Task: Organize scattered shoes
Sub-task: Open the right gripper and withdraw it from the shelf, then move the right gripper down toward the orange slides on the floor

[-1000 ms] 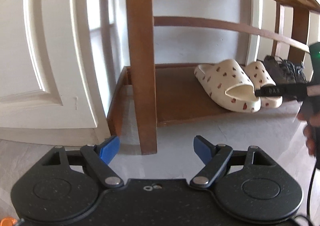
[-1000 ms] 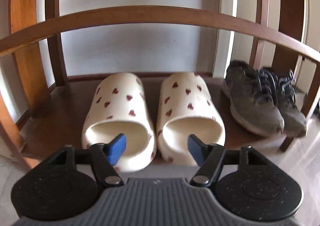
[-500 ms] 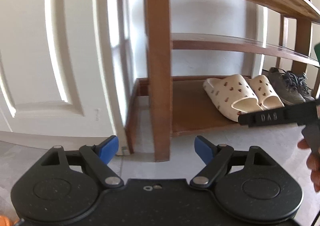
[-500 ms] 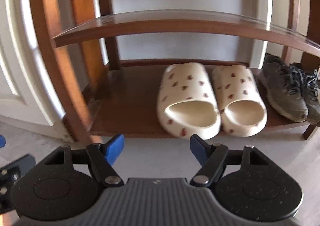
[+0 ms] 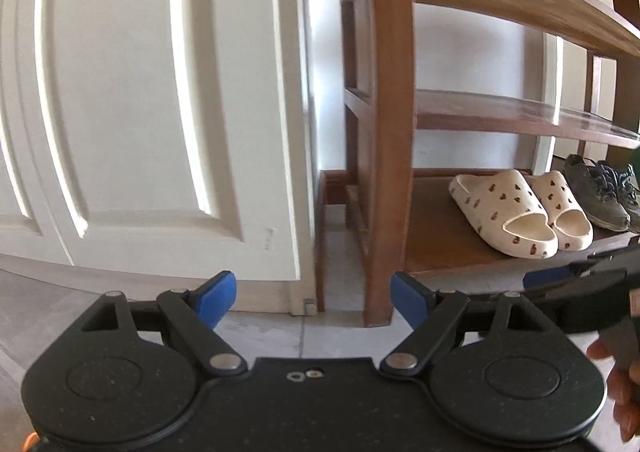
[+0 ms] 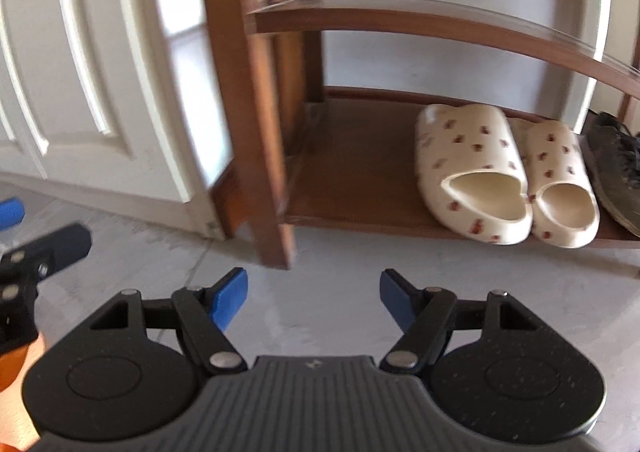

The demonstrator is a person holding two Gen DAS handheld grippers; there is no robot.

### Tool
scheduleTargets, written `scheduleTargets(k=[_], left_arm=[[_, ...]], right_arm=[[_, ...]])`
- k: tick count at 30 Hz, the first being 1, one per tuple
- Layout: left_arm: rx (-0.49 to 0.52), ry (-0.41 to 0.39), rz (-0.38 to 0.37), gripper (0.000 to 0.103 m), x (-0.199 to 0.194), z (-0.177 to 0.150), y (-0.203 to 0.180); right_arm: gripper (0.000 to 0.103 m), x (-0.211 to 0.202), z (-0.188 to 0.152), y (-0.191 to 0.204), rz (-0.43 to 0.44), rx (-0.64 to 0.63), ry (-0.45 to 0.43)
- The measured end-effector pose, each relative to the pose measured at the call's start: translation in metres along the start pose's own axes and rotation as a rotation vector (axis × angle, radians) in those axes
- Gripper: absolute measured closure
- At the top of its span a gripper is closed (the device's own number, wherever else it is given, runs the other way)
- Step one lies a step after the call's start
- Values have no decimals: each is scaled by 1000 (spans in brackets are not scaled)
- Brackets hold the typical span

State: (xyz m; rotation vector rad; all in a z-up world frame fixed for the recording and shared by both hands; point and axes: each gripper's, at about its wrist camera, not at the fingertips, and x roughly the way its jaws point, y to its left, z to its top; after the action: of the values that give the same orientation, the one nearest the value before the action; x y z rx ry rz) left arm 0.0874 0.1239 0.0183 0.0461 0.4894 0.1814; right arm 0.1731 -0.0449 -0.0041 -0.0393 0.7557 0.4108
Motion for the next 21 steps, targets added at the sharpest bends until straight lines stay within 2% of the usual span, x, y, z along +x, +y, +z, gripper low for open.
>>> scheduleTargets(k=[11,21], left_arm=[[-14,-2,115,18,-29,-8,62],[-114,51,247,17,-56,-34,134]], right_arm=[[27,3,-3,72,105,-73,26],[27,5,-21,156,199,-201,68]])
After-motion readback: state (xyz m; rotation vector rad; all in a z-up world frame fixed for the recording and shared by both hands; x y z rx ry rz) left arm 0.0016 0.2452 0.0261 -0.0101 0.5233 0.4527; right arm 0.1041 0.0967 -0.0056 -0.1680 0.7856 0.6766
